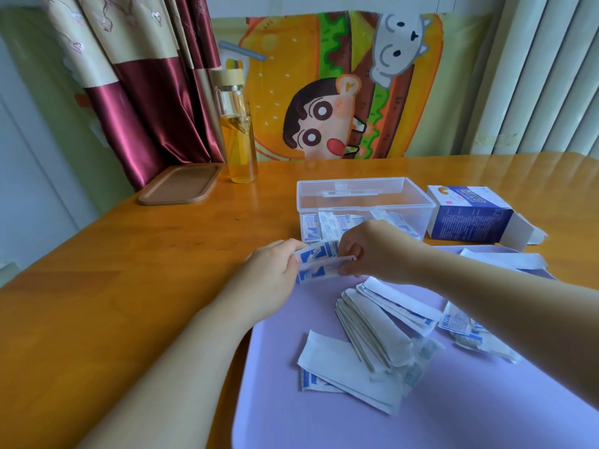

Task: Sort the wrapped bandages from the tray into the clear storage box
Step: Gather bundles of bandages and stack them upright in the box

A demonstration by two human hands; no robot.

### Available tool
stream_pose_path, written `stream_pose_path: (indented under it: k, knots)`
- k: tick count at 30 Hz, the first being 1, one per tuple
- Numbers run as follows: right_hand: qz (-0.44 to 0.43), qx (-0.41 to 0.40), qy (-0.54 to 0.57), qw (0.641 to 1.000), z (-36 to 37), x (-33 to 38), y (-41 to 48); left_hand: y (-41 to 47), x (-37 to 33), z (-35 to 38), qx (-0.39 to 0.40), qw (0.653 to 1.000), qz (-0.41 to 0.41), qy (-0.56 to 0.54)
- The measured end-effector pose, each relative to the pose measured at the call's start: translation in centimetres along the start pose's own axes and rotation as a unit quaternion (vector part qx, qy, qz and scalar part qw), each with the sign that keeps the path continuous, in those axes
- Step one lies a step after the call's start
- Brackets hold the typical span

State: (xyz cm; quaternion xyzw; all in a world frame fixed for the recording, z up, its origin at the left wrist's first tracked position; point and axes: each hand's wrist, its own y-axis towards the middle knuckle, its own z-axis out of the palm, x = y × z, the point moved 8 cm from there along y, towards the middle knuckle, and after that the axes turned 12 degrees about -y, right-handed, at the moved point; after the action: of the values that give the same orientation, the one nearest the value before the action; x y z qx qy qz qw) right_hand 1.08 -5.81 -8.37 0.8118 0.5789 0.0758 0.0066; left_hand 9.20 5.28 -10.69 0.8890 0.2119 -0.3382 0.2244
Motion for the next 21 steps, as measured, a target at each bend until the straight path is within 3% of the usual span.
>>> stream_pose_path:
  k: [3, 8, 21]
  knots:
    - [0.041, -0.035, 0.04, 0.998, 0.3, -0.8, 0.0, -0.2, -0.2, 0.8, 0.029, 0.999, -0.01, -0.018]
    - [0.059, -0.048, 0.103, 0.992, 1.2, -1.4, -0.3, -0.4, -0.7, 1.7, 0.061, 0.995, 0.013, 0.074]
    - [0.038, -0.006, 0.052, 0.998, 1.4, -1.2, -0.3, 0.0, -1.5, 1.2, -0.02, 0.998, 0.038, 0.043]
